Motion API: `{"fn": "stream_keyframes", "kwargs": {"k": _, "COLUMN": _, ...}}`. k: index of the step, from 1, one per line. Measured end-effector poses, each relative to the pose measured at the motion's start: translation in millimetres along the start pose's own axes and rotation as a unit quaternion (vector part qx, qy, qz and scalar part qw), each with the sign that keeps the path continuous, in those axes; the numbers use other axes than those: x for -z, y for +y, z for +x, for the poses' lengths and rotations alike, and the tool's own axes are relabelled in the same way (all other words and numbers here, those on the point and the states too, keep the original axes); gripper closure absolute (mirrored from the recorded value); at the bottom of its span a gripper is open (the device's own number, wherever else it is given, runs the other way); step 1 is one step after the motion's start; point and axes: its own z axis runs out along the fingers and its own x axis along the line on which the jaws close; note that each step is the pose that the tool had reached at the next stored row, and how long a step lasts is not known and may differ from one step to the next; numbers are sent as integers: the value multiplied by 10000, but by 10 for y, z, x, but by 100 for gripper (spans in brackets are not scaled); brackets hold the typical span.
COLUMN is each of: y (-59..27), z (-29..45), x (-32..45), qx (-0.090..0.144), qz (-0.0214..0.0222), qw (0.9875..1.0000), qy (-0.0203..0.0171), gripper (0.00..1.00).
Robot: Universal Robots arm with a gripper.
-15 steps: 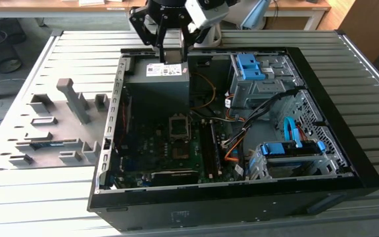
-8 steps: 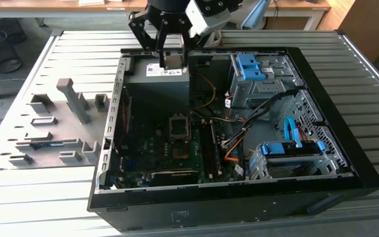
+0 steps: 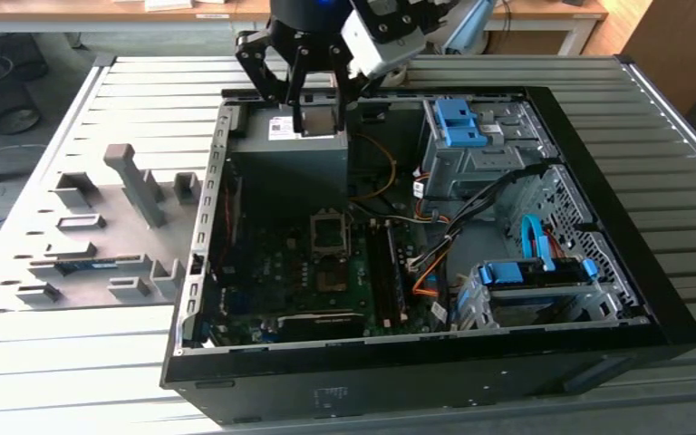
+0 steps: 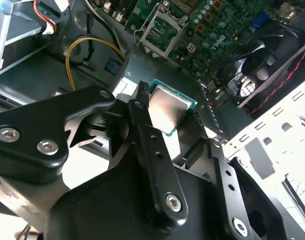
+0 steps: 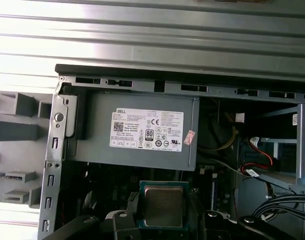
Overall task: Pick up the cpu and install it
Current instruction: 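Pick up the cpu and move it towards the insertion slot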
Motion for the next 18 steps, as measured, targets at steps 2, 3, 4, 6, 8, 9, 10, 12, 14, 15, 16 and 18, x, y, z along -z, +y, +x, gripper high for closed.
{"fn": "stream_keyframes", "kwargs": {"k": 2, "y": -15, "z": 1, "x": -8, "qx": 0, "qz": 0, "qw": 10000, "qy": 0, "gripper": 53}}
{"fn": "stream_keyframes", "kwargs": {"k": 3, "y": -23, "z": 1, "x": -12, "qx": 0, "qz": 1, "qw": 10000, "qy": 0, "gripper": 53}}
{"fn": "stream_keyframes", "kwargs": {"k": 4, "y": -31, "z": 1, "x": -15, "qx": 0, "qz": 1, "qw": 10000, "qy": 1, "gripper": 53}}
{"fn": "stream_keyframes", "kwargs": {"k": 6, "y": -47, "z": 2, "x": -23, "qx": 0, "qz": 0, "qw": 10000, "qy": 0, "gripper": 53}}
{"fn": "stream_keyframes", "kwargs": {"k": 8, "y": -65, "z": 3, "x": -29, "qx": 0, "qz": 0, "qw": 10000, "qy": 0, "gripper": 53}}
{"fn": "stream_keyframes", "kwargs": {"k": 9, "y": -74, "z": 4, "x": -32, "qx": 0, "qz": 0, "qw": 10000, "qy": 0, "gripper": 53}}
{"fn": "stream_keyframes", "kwargs": {"k": 10, "y": -83, "z": 4, "x": -36, "qx": 0, "qz": 0, "qw": 10000, "qy": 0, "gripper": 53}}
{"fn": "stream_keyframes", "kwargs": {"k": 12, "y": -100, "z": 5, "x": -43, "qx": 0, "qz": 0, "qw": 10000, "qy": 0, "gripper": 53}}
{"fn": "stream_keyframes", "kwargs": {"k": 14, "y": -113, "z": 6, "x": -50, "qx": 0, "qz": 0, "qw": 10000, "qy": 0, "gripper": 53}}
{"fn": "stream_keyframes", "kwargs": {"k": 15, "y": -119, "z": 6, "x": -54, "qx": 0, "qz": 0, "qw": 10000, "qy": 0, "gripper": 53}}
{"fn": "stream_keyframes", "kwargs": {"k": 16, "y": -125, "z": 6, "x": -57, "qx": 0, "qz": 0, "qw": 10000, "qy": 0, "gripper": 53}}
{"fn": "stream_keyframes", "kwargs": {"k": 18, "y": -134, "z": 7, "x": -64, "qx": 0, "qz": 0, "qw": 10000, "qy": 0, "gripper": 53}}
